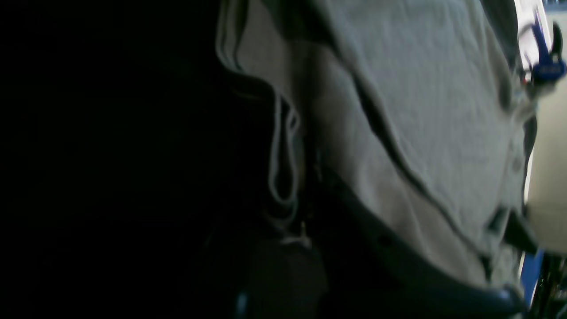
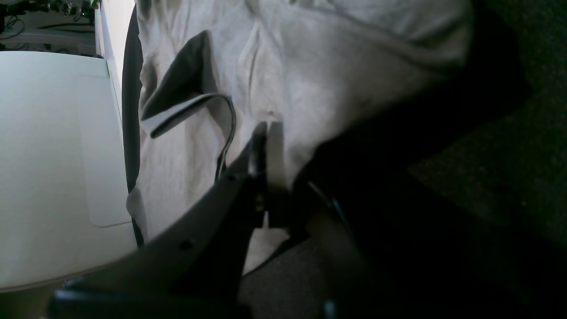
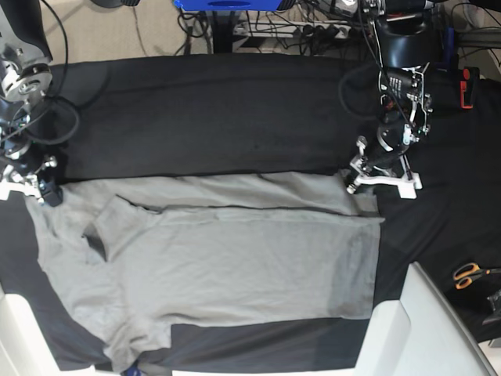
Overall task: Fold the T-shirt properly
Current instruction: 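Grasp the folded shirt edge with both grippers and drag it toward the robot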
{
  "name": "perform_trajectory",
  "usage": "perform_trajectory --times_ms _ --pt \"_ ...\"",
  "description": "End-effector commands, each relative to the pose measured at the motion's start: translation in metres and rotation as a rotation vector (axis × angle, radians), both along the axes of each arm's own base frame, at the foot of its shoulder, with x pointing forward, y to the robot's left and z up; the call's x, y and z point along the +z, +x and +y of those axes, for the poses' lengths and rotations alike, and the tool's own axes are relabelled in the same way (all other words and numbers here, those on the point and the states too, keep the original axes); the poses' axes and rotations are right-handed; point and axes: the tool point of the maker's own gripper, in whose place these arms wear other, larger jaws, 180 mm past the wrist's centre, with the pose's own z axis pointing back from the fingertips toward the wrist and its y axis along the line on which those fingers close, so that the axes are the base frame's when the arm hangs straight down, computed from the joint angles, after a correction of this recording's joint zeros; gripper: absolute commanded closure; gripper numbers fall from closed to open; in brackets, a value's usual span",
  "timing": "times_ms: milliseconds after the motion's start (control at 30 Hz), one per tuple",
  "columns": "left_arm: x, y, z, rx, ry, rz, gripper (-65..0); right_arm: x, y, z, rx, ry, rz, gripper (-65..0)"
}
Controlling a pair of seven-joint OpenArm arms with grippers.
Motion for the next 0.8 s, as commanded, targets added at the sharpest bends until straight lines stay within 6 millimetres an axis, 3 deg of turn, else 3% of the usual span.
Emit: perform_trajectory --times_ms 0,333,600,767 --pt "-0.002 -0.008 0.003 -0.028 0.017 0.037 0.0 0.013 0.007 -0.017 -0.011 -0.034 -0.030 -0.2" --pt "0.021 -0.034 0.029 -0.090 0.113 0.029 0.0 0.015 -0.014 -0.031 0.030 -0.119 0.002 -0.2" --pt "0.029 -0.040 0.031 -0.110 0.138 0.015 0.0 0.027 -0.035 -0.043 0.087 -0.234 0.037 -0.2" --pt "0.030 -0.061 0.028 -0.129 0.153 0.024 0.0 0.028 -0.057 -0.045 0.133 -0.279 0.092 -0.2"
